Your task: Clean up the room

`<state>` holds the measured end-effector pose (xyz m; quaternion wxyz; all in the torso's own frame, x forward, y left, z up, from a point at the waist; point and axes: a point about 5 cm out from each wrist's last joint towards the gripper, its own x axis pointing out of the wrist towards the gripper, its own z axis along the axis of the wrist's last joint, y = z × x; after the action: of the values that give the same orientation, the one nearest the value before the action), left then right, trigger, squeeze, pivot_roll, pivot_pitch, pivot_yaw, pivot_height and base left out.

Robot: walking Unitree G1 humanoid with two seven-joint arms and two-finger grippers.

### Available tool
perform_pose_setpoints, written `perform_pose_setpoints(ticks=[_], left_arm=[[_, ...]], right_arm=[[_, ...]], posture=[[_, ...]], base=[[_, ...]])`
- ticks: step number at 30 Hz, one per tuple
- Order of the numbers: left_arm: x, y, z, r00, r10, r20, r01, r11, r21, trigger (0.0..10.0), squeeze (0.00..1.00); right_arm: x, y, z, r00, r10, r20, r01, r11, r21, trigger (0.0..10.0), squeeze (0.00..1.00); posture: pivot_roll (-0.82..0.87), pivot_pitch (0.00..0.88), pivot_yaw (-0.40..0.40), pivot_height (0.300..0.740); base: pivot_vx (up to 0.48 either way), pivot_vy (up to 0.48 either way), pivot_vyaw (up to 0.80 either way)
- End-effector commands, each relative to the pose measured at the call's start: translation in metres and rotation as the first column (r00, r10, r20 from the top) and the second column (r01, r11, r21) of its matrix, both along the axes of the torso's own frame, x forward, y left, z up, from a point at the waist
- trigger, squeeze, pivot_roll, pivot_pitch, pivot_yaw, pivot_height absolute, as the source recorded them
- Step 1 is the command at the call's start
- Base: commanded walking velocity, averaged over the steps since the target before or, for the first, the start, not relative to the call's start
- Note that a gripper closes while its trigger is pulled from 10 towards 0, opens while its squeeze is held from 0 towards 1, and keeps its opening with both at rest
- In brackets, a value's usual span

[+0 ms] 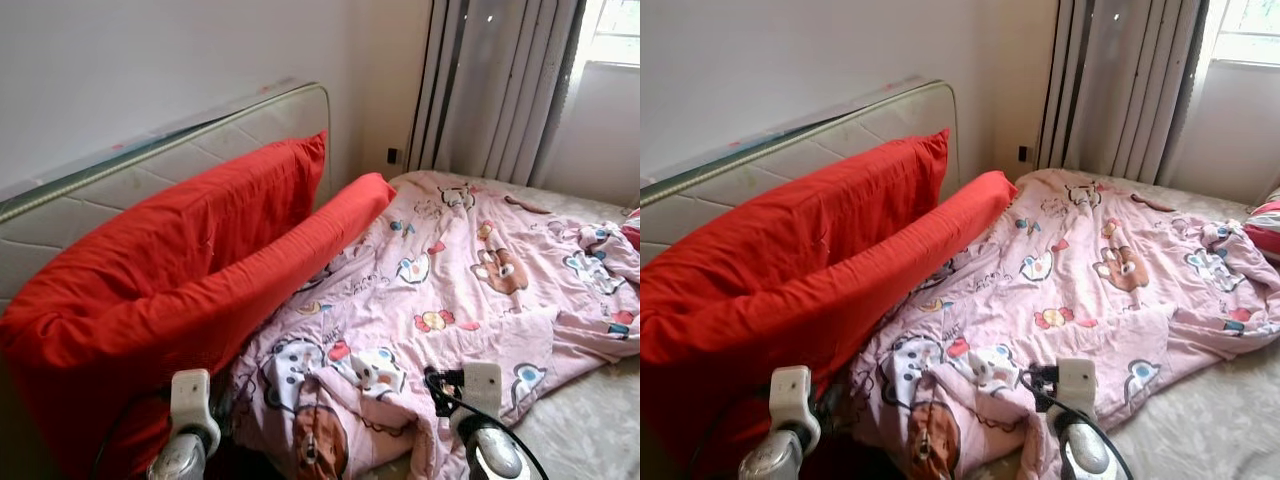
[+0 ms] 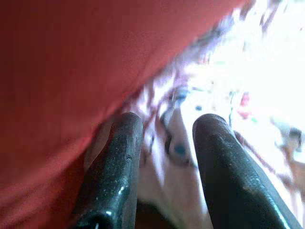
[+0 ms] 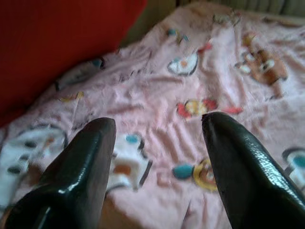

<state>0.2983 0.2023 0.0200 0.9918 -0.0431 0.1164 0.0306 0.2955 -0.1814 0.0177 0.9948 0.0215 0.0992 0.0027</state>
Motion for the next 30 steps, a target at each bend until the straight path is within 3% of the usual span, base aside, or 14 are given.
perform_pose_setpoints(ticks=[1,12,22,30], left_arm=[[0.003,0.0,0.009,0.997,0.016,0.069,-0.015,1.0,-0.015,10.0,0.0],[0.017,-0.009,0.031,0.983,0.015,0.185,-0.013,1.0,-0.011,10.0,0.0],[0.02,-0.012,0.037,0.981,-0.006,0.196,0.006,1.0,0.0,10.0,0.0],[0.019,-0.014,0.034,0.983,-0.02,0.182,0.02,1.0,0.003,10.0,0.0]], right_arm=[[0.01,0.003,0.015,0.996,0.01,0.089,-0.011,1.0,0.002,10.0,0.0],[0.017,0.021,0.031,0.98,0.063,0.19,-0.067,0.998,0.017,10.0,0.0],[0.008,0.025,0.015,0.993,0.056,0.102,-0.058,0.998,0.017,10.0,0.0],[0.007,0.028,0.014,0.994,0.06,0.094,-0.061,0.998,0.014,10.0,0.0]], posture=[[-0.08,0.012,0.019,0.74],[-0.07,0.027,0.014,0.74],[-0.08,0.05,0.037,0.74],[-0.07,0.07,0.042,0.692]], base=[[0.0,0.0,0.0],[0.0,0.0,0.0],[0.0,0.0,0.0],[0.0,0.0,0.0]])
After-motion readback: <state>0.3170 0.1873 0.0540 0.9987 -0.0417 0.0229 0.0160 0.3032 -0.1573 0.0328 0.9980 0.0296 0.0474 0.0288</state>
